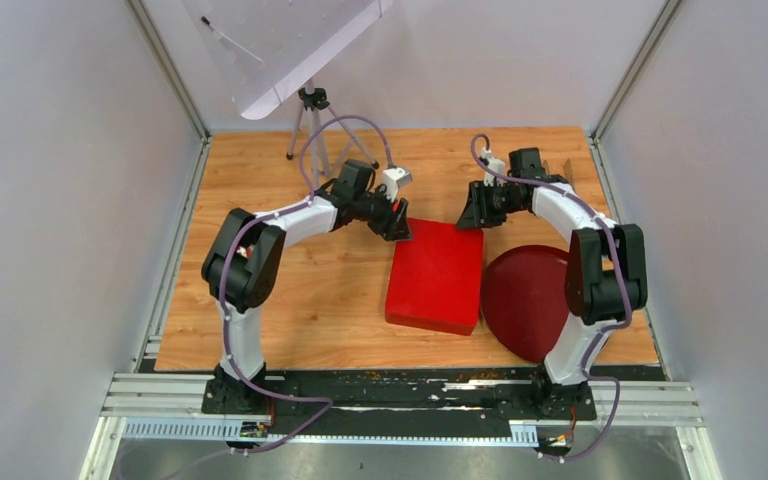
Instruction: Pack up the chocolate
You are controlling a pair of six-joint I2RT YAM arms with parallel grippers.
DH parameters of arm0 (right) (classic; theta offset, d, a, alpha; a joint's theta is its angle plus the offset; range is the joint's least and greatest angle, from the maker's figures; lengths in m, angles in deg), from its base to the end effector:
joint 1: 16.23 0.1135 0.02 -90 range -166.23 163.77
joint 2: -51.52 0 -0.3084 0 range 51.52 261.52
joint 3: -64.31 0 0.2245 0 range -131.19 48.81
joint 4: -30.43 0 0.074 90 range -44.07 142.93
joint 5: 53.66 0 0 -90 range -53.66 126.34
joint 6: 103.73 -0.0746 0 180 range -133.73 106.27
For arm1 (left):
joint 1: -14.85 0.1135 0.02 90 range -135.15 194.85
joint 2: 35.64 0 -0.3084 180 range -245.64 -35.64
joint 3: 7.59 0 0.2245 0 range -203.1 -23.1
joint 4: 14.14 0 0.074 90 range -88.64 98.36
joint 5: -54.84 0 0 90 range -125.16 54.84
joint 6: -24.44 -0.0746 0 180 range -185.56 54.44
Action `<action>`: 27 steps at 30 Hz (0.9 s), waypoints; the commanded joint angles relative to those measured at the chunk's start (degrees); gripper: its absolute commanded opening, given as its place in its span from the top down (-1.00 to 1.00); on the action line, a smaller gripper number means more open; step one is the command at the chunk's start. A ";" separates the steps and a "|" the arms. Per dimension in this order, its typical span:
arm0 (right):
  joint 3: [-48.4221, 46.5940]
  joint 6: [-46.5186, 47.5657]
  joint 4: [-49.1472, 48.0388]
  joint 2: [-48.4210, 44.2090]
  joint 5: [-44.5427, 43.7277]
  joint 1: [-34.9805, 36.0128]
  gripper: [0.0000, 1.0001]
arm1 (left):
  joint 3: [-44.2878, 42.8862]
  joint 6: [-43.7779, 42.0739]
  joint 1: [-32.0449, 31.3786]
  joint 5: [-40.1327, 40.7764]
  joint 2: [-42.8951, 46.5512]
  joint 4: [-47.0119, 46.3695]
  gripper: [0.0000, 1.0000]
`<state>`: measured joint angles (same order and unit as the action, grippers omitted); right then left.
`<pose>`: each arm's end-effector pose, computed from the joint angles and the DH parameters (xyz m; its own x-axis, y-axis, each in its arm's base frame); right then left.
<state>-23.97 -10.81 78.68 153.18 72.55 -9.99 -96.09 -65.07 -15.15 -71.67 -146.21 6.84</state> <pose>0.3575 0.0834 0.2455 -0.8549 -0.1348 -0.5010 -0.4108 0.7657 0.4949 0.3539 -0.2556 0.2264 -0.5978 0.3372 -0.7273 0.7733 0.4816 -0.4124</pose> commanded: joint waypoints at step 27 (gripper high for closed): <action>-1.53 8.21 1.18 -9.44 -2.84 -0.62 0.13 | -2.79 2.17 -0.85 4.69 5.60 -7.55 -0.28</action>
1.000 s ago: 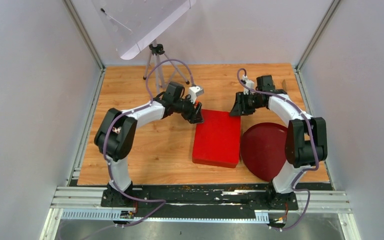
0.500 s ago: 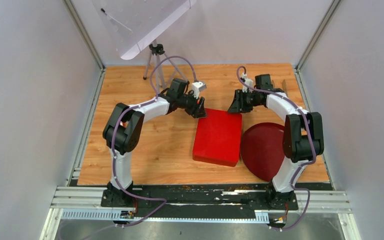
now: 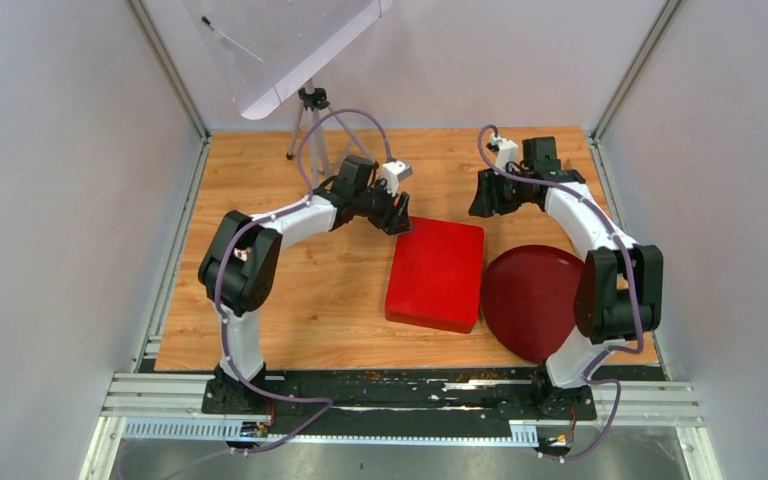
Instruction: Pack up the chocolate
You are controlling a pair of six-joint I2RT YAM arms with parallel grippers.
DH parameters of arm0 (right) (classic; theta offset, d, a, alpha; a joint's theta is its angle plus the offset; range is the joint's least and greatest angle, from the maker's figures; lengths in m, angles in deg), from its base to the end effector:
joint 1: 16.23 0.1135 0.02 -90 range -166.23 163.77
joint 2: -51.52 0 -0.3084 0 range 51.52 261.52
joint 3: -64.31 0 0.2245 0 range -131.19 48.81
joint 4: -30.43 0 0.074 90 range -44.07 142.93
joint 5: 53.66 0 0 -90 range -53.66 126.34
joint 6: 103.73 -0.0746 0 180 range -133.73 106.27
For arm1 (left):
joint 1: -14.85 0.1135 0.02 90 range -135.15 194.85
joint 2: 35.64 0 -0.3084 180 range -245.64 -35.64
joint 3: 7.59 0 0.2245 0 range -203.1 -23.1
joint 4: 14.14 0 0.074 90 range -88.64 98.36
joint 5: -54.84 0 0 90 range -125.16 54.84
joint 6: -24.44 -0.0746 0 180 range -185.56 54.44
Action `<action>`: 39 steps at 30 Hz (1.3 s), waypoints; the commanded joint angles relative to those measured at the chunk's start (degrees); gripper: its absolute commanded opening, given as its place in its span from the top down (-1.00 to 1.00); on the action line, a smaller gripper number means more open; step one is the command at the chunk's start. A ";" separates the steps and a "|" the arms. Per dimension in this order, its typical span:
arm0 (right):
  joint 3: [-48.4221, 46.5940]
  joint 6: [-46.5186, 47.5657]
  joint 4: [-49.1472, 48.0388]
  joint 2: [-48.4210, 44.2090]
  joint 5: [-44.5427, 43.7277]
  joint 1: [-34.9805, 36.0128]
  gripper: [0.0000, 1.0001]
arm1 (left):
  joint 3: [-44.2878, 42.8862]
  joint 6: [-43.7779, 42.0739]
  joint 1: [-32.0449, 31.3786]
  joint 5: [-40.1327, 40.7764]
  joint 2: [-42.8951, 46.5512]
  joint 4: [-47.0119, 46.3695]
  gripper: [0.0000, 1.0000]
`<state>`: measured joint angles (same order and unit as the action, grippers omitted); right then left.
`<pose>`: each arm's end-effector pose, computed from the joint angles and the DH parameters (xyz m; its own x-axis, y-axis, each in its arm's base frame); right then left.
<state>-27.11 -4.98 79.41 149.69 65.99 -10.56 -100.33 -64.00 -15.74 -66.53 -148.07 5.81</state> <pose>0.3595 0.0728 0.2777 -0.7575 -0.2081 -0.6187 -0.4839 0.8151 0.3184 0.3720 -0.2650 0.2351 -0.5702 0.3101 -0.7607 0.7643 0.5396 -0.3529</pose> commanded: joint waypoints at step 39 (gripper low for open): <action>10.40 1.47 -2.59 -5.60 4.10 0.35 0.39 | 23.87 -25.10 -3.47 -7.94 30.57 13.25 0.15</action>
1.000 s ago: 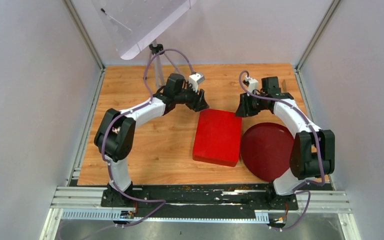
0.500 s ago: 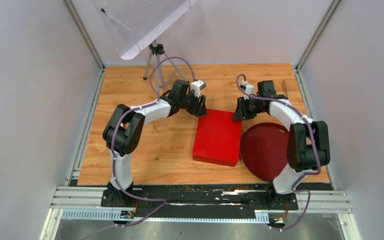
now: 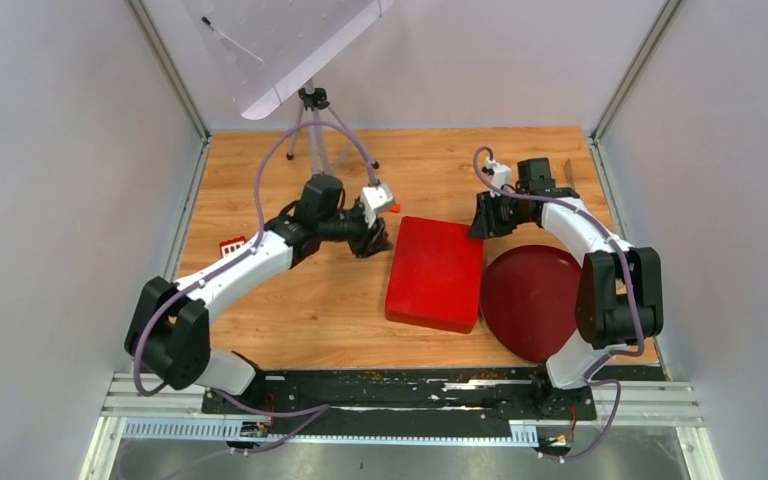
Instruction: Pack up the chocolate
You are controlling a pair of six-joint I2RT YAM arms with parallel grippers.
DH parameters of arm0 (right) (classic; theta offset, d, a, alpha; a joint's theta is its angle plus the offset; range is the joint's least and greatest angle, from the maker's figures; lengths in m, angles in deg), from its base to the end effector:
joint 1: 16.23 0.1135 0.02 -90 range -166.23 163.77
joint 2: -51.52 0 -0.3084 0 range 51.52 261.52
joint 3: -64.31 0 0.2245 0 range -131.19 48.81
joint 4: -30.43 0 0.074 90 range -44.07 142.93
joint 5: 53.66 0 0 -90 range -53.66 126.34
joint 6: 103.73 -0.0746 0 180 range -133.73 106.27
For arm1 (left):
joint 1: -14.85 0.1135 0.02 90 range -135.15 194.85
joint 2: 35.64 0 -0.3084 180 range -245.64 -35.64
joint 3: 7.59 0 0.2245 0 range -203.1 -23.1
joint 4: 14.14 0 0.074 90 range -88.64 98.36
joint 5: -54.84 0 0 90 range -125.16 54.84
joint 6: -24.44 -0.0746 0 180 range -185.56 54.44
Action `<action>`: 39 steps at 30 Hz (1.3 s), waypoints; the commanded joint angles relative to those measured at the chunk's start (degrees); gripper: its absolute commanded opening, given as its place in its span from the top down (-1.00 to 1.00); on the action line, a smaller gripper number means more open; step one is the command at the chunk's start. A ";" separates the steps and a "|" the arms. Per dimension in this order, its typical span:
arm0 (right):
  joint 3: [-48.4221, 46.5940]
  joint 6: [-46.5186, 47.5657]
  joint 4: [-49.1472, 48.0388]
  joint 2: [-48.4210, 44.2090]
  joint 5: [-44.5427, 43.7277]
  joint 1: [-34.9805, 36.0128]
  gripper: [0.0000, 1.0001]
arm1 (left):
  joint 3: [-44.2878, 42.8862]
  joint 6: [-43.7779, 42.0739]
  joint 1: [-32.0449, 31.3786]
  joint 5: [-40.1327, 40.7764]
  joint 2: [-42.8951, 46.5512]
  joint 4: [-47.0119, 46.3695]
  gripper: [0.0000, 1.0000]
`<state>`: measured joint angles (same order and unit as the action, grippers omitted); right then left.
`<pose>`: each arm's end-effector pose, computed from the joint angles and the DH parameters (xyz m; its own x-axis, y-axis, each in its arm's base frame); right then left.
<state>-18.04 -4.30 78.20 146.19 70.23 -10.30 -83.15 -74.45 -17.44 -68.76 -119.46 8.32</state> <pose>0.3261 0.0757 0.2552 -0.7912 -0.2189 -0.5711 -0.4987 0.7715 0.3951 0.2535 -0.2091 0.3183 -0.2957 0.3392 -0.8930 0.9037 0.4024 -0.1464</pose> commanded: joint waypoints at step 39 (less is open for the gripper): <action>1.52 3.29 -1.12 -2.12 -2.88 0.04 0.38 | 6.24 -17.59 -9.64 3.06 -6.50 11.92 0.30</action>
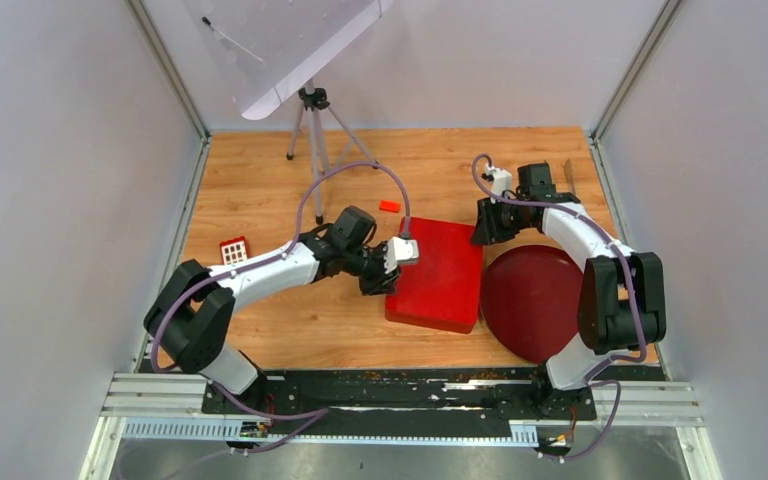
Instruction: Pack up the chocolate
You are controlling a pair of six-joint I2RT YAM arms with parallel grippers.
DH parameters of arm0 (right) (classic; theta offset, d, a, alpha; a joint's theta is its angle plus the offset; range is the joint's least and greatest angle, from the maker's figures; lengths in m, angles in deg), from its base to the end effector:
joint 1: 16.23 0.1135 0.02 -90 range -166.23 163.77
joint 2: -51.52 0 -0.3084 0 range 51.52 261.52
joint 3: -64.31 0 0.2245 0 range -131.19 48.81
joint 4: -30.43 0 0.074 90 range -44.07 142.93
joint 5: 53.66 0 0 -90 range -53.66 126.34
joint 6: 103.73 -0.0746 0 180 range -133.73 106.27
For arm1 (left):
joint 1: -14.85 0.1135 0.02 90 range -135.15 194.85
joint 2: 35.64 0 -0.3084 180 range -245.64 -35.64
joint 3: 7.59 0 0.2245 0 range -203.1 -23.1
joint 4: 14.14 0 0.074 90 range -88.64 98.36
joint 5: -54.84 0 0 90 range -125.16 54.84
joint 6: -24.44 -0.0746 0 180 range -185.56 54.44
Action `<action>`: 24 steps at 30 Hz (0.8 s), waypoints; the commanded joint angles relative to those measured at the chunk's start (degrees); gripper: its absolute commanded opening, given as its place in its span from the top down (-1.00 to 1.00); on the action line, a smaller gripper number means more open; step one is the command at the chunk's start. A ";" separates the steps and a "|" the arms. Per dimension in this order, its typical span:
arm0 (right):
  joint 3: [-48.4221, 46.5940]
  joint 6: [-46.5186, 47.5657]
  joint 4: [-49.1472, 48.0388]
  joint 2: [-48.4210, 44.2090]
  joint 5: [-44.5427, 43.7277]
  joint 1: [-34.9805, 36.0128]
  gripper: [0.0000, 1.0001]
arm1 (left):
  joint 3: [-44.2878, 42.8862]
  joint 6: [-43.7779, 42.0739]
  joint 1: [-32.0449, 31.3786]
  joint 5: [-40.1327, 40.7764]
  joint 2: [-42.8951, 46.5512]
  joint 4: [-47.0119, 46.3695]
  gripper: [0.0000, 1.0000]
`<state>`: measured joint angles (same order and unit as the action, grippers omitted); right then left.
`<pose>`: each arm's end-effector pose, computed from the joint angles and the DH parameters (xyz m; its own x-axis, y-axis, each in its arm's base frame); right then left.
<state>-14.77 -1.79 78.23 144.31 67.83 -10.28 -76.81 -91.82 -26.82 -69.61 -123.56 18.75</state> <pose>0.3130 0.0718 0.2474 -0.7857 -0.2593 -0.5617 -0.5098 0.7857 0.3505 0.2003 -0.2347 0.2435 -0.1662 0.6363 -0.7533 0.9861 0.1124 -0.1226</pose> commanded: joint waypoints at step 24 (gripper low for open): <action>-19.48 -6.82 3.95 -14.86 -25.02 -1.21 -1.00 | 5.97 32.85 14.98 43.34 29.73 -0.51 -1.00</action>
<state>-32.47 -0.37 83.14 131.52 56.39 -11.26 -71.65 -74.77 -14.91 -38.27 -94.39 16.87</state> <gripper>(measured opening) 0.998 0.997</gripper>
